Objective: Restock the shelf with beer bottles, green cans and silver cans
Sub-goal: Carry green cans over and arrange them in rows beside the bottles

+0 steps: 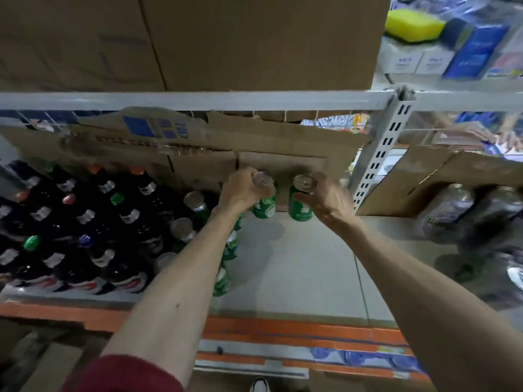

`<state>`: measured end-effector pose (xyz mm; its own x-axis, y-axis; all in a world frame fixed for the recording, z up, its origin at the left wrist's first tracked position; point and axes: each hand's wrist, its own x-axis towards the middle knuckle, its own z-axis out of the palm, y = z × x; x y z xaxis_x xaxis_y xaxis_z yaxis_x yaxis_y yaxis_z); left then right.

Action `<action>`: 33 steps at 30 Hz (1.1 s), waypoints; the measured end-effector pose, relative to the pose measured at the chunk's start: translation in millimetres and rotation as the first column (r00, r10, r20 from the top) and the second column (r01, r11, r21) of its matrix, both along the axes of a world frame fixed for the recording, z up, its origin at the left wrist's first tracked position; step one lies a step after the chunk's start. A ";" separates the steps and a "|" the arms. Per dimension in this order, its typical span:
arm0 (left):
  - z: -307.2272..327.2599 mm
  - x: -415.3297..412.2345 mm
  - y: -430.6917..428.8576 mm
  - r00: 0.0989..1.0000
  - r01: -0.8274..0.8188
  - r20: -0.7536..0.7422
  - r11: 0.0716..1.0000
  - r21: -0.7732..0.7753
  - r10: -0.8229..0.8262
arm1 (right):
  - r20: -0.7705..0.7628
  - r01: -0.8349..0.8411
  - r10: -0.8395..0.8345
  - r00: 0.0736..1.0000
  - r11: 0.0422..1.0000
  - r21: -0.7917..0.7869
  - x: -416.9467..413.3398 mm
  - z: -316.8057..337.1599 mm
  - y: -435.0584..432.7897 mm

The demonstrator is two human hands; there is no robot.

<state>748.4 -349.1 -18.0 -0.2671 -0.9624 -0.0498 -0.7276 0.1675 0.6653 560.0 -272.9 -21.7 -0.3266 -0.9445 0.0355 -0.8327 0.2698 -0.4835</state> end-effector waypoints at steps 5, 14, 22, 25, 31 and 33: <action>-32.4 -7.7 -9.2 1.000 -0.026 0.003 0.998 0.059 0.025 | 0.009 0.063 -0.064 0.998 0.996 0.061 -0.5 -39.6 -16.3; -60.9 -6.7 -10.4 0.999 0.001 -0.041 0.997 0.072 0.002 | 0.051 0.048 -0.049 0.997 0.999 0.018 9.4 -80.7 -21.7; -80.8 -3.4 -6.6 0.995 -0.043 -0.085 0.995 0.095 0.051 | 0.092 0.056 -0.060 0.994 0.997 0.046 3.4 -92.0 -19.4; -80.6 -2.2 -7.6 0.997 -0.021 -0.066 0.993 0.116 0.028 | 0.088 -0.002 -0.001 0.996 0.999 0.039 0.1 -92.1 -16.8; -71.8 1.0 -17.6 0.993 0.118 -0.042 0.979 0.164 -0.113 | 0.072 -0.131 0.127 0.989 0.989 0.063 -8.3 -83.7 -19.4; -72.6 2.9 -20.9 0.992 0.128 -0.024 0.979 0.158 -0.126 | 0.067 -0.144 0.139 0.988 0.986 0.079 -10.8 -82.5 -21.4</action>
<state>751.2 -369.9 -90.6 -0.3881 -0.9008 -0.1946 -0.6976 0.1492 0.7008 549.2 -294.3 -104.2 -0.1882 -0.9802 -0.0613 -0.8351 0.1925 -0.5154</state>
